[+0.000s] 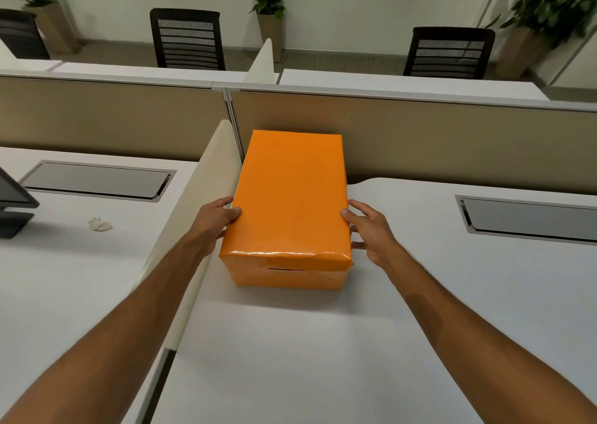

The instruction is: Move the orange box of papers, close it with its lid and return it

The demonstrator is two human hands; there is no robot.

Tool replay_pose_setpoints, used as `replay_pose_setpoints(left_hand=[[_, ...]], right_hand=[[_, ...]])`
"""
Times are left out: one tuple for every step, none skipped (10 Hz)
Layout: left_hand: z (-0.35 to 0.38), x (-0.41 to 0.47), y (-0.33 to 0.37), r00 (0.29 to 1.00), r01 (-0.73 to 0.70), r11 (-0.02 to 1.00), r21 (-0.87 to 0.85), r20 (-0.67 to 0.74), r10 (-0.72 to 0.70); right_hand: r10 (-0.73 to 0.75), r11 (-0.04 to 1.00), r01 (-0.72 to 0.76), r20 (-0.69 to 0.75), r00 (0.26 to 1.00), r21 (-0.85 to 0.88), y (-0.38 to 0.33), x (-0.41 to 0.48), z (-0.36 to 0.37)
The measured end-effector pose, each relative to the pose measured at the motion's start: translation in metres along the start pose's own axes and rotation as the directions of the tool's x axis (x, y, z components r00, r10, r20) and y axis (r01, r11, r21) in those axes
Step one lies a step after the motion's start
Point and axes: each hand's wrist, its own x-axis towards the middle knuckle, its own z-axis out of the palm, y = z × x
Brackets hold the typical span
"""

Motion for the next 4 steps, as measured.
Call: replay_pose_setpoints(left_hand=[[0.006, -0.01, 0.003, 0.995, -0.075, 0.988, 0.132, -0.051, 0.083], [0.016, -0.028, 0.008, 0.971, -0.17, 0.921, 0.351, -0.098, 0.217], [0.033, -0.046, 0.014, 0.924, -0.286, 0.811, 0.51, -0.078, 0.374], [0.056, -0.065, 0.019, 0.869, -0.401, 0.72, 0.566, -0.015, 0.495]], right_hand=[[-0.061, 0.991, 0.054, -0.049, 0.997, -0.124, -0.003, -0.002, -0.005], [-0.119, 0.967, 0.102, -0.061, 0.991, -0.234, -0.007, -0.013, -0.016], [-0.189, 0.935, 0.162, -0.056, 0.98, -0.314, -0.008, -0.026, -0.035], [-0.257, 0.903, 0.209, -0.081, 0.963, -0.375, -0.012, -0.041, -0.056]])
